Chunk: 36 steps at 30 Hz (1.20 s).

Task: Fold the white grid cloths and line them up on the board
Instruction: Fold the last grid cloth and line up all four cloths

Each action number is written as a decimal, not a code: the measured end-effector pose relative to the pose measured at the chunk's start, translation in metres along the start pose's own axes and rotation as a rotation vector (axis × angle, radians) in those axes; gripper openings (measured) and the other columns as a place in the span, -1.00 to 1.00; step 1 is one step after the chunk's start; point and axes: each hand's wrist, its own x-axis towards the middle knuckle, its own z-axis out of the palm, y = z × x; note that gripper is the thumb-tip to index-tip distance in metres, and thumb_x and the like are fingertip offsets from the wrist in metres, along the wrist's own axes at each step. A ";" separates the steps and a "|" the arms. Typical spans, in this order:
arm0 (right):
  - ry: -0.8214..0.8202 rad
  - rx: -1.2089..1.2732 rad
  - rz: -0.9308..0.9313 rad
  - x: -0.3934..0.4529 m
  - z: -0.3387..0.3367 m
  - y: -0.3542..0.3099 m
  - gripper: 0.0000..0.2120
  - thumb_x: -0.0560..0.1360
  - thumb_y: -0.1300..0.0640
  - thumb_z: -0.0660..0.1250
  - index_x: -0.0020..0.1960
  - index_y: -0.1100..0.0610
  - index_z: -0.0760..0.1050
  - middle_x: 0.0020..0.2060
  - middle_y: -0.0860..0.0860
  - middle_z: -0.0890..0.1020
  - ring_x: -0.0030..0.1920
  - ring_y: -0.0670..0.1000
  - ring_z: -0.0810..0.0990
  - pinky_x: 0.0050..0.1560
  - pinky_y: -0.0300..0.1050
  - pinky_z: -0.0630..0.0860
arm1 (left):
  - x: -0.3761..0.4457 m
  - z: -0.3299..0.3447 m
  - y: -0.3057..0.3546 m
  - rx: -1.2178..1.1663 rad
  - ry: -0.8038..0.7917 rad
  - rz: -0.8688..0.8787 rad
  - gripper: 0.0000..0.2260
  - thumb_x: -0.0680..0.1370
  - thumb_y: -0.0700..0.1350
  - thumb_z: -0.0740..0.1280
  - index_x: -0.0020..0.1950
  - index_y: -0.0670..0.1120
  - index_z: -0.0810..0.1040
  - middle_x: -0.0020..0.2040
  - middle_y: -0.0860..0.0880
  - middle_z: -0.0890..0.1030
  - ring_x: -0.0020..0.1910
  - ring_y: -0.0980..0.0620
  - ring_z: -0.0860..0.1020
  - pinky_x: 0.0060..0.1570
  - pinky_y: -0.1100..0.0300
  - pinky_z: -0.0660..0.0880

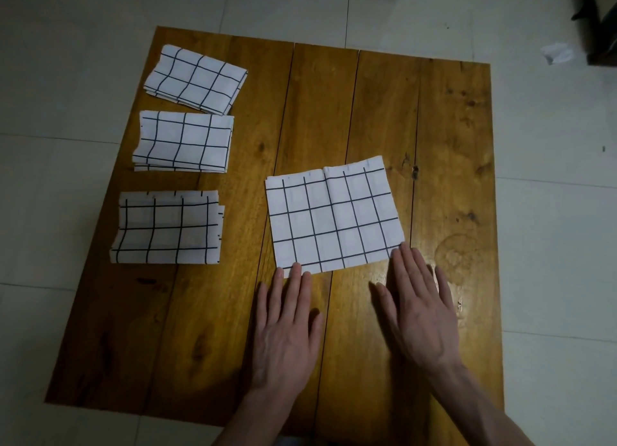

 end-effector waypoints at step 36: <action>0.057 0.043 -0.224 -0.034 -0.011 -0.027 -0.53 0.69 -0.15 0.12 0.48 0.06 0.46 0.32 0.05 0.55 0.24 0.11 0.56 0.25 0.09 0.55 | 0.004 0.000 0.010 0.122 -0.028 0.244 -0.43 0.73 0.14 -0.01 0.67 -0.13 0.18 0.67 -0.15 0.19 0.67 -0.19 0.06 0.56 -0.20 0.11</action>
